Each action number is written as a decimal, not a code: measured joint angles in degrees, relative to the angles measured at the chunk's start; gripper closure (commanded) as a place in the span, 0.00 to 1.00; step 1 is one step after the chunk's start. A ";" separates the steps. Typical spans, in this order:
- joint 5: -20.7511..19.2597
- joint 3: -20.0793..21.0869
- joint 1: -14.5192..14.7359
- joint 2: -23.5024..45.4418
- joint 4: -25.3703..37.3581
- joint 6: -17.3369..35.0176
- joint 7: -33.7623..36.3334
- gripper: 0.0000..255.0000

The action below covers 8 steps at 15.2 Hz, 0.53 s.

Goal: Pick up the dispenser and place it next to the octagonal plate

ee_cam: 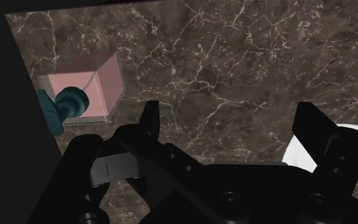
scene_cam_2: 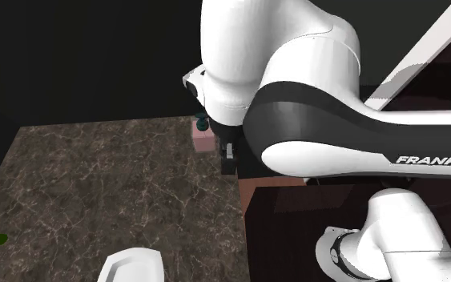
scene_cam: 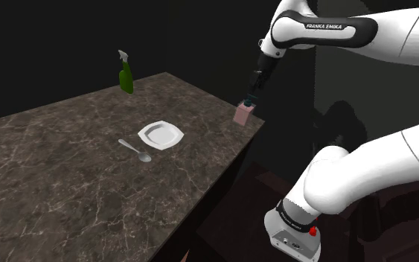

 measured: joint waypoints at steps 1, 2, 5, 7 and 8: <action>0.38 -1.47 0.21 2.24 1.44 0.75 -1.71 0.00; 0.66 -2.67 0.29 3.80 1.95 1.66 -3.17 0.00; 2.38 -6.97 0.58 9.76 5.19 3.91 -8.70 0.00; 4.13 -9.68 0.72 13.82 7.15 5.46 -12.52 0.00; 5.40 -10.99 0.84 16.36 8.61 6.08 -14.59 0.00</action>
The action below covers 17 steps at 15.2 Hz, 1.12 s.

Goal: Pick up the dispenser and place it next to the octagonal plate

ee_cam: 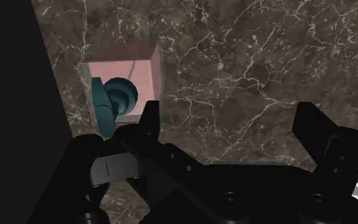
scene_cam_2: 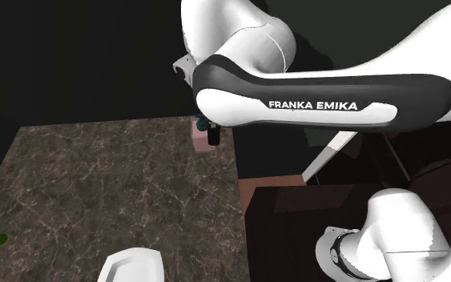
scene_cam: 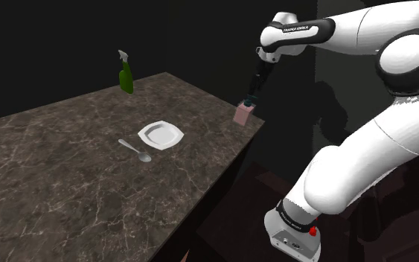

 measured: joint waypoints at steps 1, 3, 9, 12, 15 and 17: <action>1.20 -1.25 -0.09 2.19 0.98 0.70 -2.11 0.00; 4.87 -3.57 -0.28 8.07 5.12 1.04 -6.81 0.00; 15.82 -6.03 -4.79 23.59 14.90 1.37 -19.11 0.00; 17.82 -5.71 -6.01 26.30 15.68 2.38 -21.08 0.00; 18.56 -5.43 -6.13 27.09 14.15 4.45 -21.62 0.00; 19.09 -5.24 -6.27 27.70 13.44 5.61 -21.97 0.00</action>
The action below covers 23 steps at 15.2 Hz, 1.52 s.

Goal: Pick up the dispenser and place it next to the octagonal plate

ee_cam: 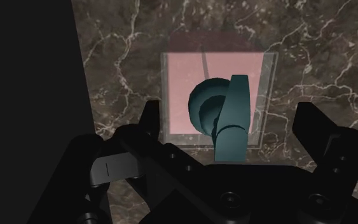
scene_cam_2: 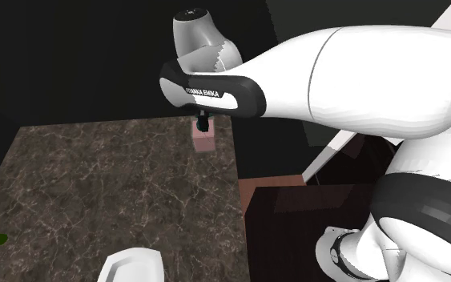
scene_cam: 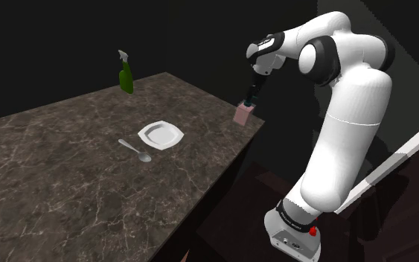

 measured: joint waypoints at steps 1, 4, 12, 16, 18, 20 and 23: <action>0.12 0.05 -0.05 0.17 -0.05 0.17 -0.09 0.00; 0.24 0.10 -0.06 0.30 -0.16 0.41 -0.12 0.00; 0.25 0.09 -0.07 0.29 -0.17 0.44 -0.13 1.00; 0.24 0.09 -0.06 0.27 -0.18 0.45 -0.13 1.00; 0.16 0.06 -0.05 0.21 0.05 0.15 -0.06 1.00; -0.36 -0.14 0.08 -0.39 0.60 -0.87 0.24 1.00; -1.17 -0.47 0.23 -1.37 1.84 -2.81 0.69 1.00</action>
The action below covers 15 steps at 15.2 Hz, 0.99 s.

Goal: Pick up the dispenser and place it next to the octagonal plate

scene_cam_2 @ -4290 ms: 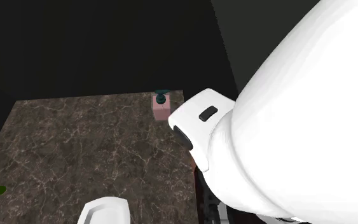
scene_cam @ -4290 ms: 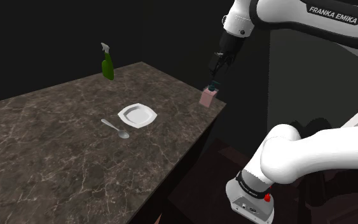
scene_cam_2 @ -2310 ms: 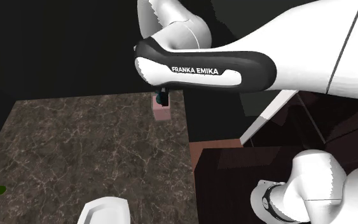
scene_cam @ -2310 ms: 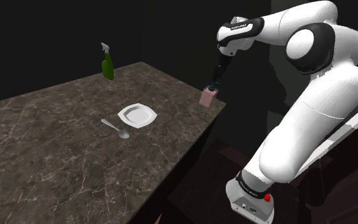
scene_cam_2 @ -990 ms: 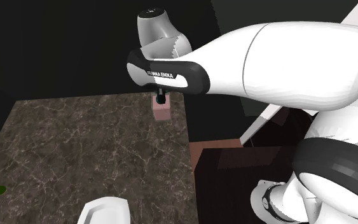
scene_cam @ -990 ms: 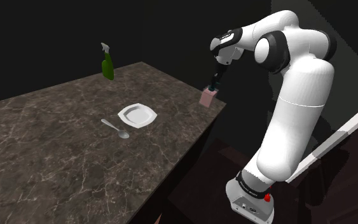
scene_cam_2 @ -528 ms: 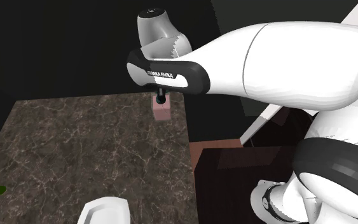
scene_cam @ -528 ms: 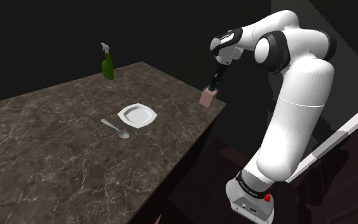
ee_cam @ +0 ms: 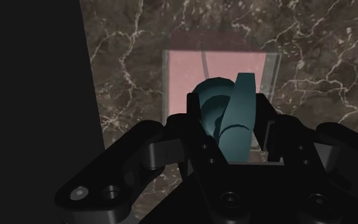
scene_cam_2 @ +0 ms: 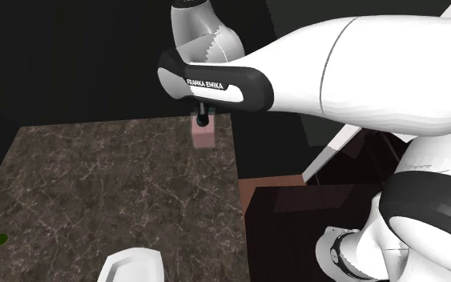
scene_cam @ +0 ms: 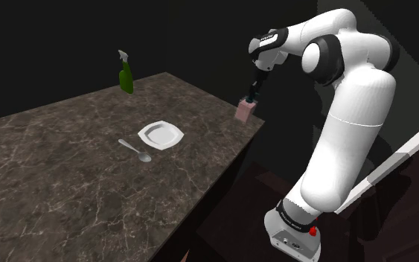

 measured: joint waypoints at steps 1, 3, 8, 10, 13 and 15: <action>-0.24 -0.04 0.13 -0.27 0.46 -0.64 0.29 1.00; -0.65 -0.13 0.28 -0.69 1.68 -2.15 0.75 1.00; -1.51 -0.48 0.29 -1.65 4.49 -5.65 1.26 1.00; -2.17 -0.58 0.62 -2.53 4.93 -6.74 1.80 1.00; -2.32 -0.66 0.52 -2.61 7.19 -9.01 2.06 1.00; -2.50 -0.76 0.42 -2.77 8.59 -10.55 2.12 1.00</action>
